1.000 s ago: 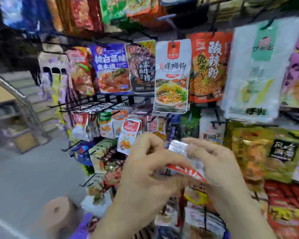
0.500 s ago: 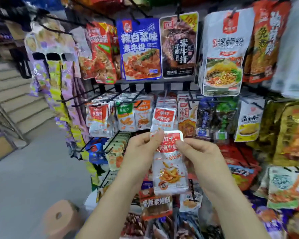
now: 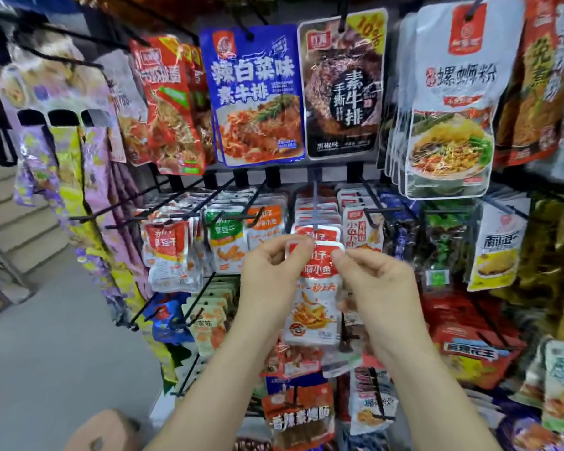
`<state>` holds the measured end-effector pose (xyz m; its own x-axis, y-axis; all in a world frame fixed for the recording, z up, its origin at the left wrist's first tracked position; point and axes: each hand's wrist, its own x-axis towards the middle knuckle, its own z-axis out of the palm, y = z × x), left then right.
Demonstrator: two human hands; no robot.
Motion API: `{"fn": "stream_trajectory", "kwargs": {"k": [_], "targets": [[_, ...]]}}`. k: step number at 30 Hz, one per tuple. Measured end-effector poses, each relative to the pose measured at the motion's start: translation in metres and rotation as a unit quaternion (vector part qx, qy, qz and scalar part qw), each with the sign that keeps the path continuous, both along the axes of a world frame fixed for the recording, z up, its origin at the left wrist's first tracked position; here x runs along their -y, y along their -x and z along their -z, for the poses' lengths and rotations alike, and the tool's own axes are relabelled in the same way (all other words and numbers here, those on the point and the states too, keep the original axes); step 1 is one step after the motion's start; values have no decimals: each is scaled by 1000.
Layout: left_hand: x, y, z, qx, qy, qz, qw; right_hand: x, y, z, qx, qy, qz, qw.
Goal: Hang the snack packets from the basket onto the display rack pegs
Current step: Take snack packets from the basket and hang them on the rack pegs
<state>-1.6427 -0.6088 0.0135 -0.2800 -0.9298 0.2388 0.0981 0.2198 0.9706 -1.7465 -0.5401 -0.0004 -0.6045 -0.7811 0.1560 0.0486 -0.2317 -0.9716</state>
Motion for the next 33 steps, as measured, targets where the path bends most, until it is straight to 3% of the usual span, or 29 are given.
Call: {"fn": "stream_trajectory", "kwargs": {"k": [9,17,26,29,33], "targets": [[31,28,6,0,19,-56,998,30,13,-2,0,10,61,998],[45,22,0,44,17,-9,999,37,10,1,-34,3,100,994],[44,17,5,163,223,-90,957,43,3,10,-147,-1,183,972],[38,8,20,171,199,-53,963,34,-1,18,-187,-58,137,971],[31,2,42,158,119,50,979,23,-7,31,-145,-44,-15,988]]}}
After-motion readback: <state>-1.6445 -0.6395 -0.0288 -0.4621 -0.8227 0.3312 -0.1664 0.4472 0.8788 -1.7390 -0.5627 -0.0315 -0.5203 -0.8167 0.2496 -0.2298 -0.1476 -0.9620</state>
